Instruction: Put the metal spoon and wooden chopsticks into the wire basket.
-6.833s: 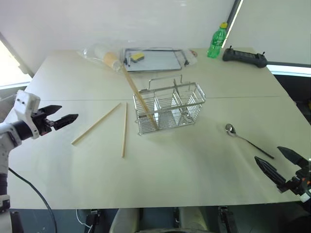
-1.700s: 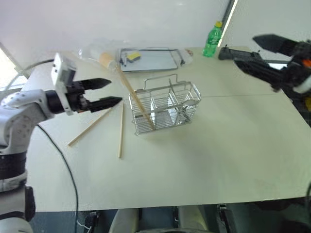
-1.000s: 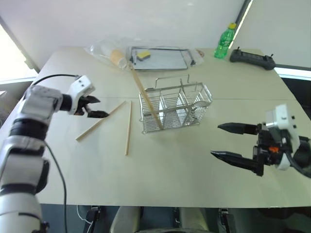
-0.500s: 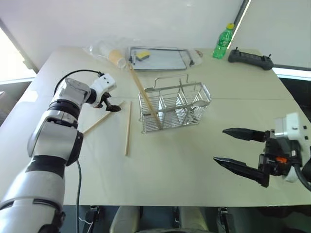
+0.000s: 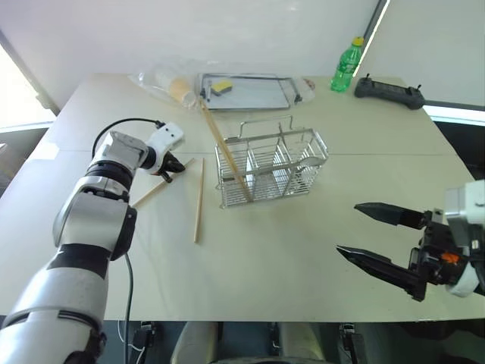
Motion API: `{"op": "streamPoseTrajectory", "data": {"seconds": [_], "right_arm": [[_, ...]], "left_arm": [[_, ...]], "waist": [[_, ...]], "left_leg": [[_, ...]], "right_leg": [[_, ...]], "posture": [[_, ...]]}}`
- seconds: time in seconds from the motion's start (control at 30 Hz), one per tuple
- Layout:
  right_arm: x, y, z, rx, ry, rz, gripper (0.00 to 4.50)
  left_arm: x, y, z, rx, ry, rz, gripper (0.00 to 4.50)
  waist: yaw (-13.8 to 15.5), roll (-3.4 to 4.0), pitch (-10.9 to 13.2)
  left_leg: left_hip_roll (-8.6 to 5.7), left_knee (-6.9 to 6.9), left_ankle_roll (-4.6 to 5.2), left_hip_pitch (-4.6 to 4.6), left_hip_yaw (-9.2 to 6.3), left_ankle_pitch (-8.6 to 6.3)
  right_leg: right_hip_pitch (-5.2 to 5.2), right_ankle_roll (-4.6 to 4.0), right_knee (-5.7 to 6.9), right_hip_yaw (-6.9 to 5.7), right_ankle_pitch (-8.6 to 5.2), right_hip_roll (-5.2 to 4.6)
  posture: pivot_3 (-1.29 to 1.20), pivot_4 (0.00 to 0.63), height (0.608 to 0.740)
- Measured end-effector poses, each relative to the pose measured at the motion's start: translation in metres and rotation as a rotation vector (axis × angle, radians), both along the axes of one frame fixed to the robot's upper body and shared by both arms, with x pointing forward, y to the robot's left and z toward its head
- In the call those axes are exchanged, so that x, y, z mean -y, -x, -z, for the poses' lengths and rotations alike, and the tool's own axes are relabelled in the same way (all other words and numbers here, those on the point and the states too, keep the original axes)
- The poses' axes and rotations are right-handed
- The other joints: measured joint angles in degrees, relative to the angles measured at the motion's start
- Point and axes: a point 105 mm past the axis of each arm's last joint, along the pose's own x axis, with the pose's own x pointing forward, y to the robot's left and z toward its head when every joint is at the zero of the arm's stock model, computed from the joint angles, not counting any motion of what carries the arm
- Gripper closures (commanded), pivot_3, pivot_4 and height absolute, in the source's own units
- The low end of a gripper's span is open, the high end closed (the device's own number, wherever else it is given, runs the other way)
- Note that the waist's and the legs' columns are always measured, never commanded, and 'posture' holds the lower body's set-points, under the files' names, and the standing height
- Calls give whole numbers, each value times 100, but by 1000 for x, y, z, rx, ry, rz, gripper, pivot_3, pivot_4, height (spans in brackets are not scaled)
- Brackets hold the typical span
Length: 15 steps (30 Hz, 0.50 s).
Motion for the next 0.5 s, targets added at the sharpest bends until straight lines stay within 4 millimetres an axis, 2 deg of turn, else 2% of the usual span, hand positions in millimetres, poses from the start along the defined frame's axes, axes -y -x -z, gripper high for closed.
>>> {"op": "streamPoseTrajectory", "data": {"seconds": [0.37, 0.4, 0.43, 0.5], "right_arm": [[2, -4, -6, 22, -11, 6, 0], [2, -5, -7, 26, -12, 8, 0], [2, -5, -7, 29, -14, 9, 0], [2, -6, -8, 32, -16, 10, 0]], "left_arm": [[-6, -1, 0, 13, -10, -25, 3374], [-6, -1, 0, 13, -11, -25, 2862], [-7, -1, 0, 15, -12, -27, 2584], [-9, -1, 0, 16, -16, -30, 1569]], "waist": [[-1, 0, -1], [0, 0, -1], [0, -1, -1], [1, 0, -3]], "left_leg": [[0, 1, 0, 4, 0, 0], [0, 2, 0, 4, 0, 0], [0, 2, 0, 4, 0, 0], [0, 2, 0, 7, 0, 0]], "right_leg": [[4, -1, 1, 0, 0, 0], [4, -1, 2, 0, 0, 0], [4, -1, 2, 0, 0, 0], [6, -1, 2, 0, 1, 0]], "posture": [[0, 150, 709], [0, 150, 709], [0, 150, 709], [0, 150, 709]]}}
